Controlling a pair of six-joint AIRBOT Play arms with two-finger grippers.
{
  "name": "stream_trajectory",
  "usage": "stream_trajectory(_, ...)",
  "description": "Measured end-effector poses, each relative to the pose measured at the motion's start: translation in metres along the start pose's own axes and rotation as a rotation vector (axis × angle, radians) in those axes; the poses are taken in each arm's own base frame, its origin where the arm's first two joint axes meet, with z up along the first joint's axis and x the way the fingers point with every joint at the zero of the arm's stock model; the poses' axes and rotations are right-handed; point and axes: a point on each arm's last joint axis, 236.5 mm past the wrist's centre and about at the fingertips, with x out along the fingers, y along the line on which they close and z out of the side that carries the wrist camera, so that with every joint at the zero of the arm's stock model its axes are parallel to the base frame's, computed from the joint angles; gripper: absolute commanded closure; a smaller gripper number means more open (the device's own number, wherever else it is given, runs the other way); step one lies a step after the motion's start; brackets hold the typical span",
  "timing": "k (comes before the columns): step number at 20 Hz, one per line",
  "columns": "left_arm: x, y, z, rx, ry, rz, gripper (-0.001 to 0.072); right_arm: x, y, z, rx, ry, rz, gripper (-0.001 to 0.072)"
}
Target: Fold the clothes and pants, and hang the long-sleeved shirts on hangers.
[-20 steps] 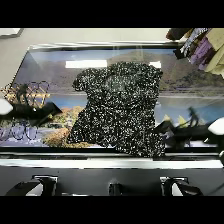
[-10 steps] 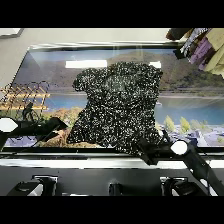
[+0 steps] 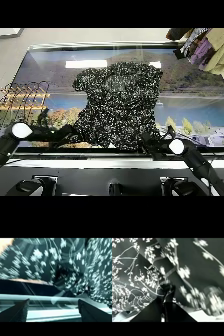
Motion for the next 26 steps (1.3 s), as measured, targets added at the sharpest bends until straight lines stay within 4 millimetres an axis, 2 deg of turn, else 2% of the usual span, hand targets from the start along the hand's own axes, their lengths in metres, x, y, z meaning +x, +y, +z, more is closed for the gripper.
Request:
stream_trajectory(4,0.031,-0.023,-0.021,-0.004,0.008,-0.02,-0.0013,-0.03,-0.009,0.004,0.018,-0.065,-0.044,0.0686)
stream_trajectory(7,0.056,-0.033,-0.029,-0.024,0.005,-0.024,-0.0013,-0.048,-0.012,0.001,0.043,-0.094,-0.036,0.0686)
stream_trajectory(11,0.086,-0.033,-0.031,-0.059,0.002,-0.006,-0.0013,-0.063,-0.02,-0.006,0.052,-0.1,-0.043,0.0686)
stream_trajectory(14,0.101,-0.028,-0.031,-0.082,0.007,0.016,-0.0003,-0.067,-0.023,-0.009,0.055,-0.099,-0.046,0.0686)
stream_trajectory(15,0.105,-0.027,-0.031,-0.087,0.006,0.021,0.0165,-0.068,-0.024,-0.01,0.055,-0.098,-0.047,0.0686)
stream_trajectory(16,0.107,-0.026,-0.03,-0.093,0.004,0.024,0.0557,-0.069,-0.025,-0.01,0.056,-0.098,-0.047,0.0686)
stream_trajectory(17,0.109,-0.025,-0.029,-0.095,-0.001,0.025,0.069,-0.069,-0.025,-0.01,0.059,-0.098,-0.047,0.0686)
stream_trajectory(22,0.108,-0.025,-0.021,-0.107,-0.012,0.021,0.0693,-0.074,-0.02,-0.009,0.053,-0.107,-0.032,0.0686)
stream_trajectory(26,0.076,-0.015,-0.008,-0.065,-0.025,0.043,0.0693,-0.09,-0.01,-0.009,0.0,-0.119,-0.029,0.0686)
